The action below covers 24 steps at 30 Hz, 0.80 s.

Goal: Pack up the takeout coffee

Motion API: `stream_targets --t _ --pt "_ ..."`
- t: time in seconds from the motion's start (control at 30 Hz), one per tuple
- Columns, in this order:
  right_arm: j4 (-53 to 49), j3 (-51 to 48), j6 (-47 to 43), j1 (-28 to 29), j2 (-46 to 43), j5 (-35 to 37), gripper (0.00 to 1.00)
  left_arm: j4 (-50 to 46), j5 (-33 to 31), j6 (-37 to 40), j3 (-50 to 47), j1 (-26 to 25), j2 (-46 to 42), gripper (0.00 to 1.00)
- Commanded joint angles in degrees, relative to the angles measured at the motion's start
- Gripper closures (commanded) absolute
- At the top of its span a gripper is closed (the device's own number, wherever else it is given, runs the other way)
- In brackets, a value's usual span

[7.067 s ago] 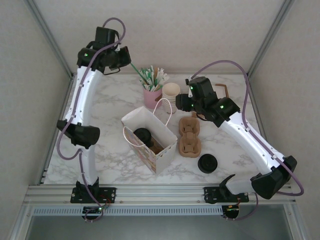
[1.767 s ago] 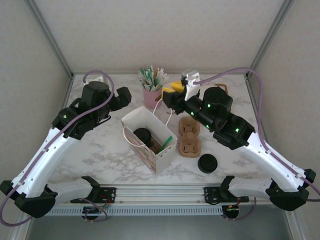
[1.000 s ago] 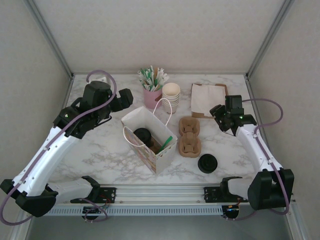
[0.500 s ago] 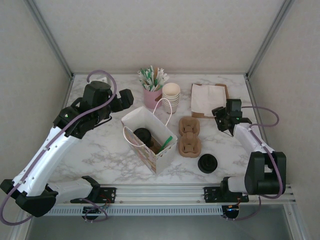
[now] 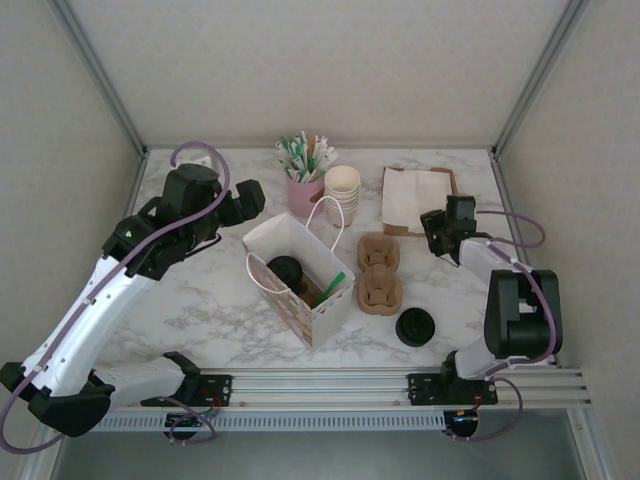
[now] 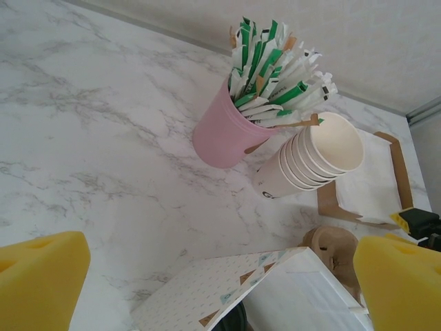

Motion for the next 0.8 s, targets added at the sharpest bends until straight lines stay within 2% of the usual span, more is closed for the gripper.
stream_targets --t 0.0,0.43,0.77 --pt "4.0 1.5 1.5 -0.4 2.1 -0.1 0.51 -1.5 -1.2 0.4 0.9 0.3 -1.0 0.02" --pt "8.8 1.2 2.2 -0.5 3.9 0.4 0.65 -1.6 -1.4 0.7 1.1 0.3 -0.8 0.02" --pt "12.4 1.0 3.8 -0.4 5.8 0.3 0.65 -1.6 -1.3 0.7 1.4 0.3 -0.4 0.02"
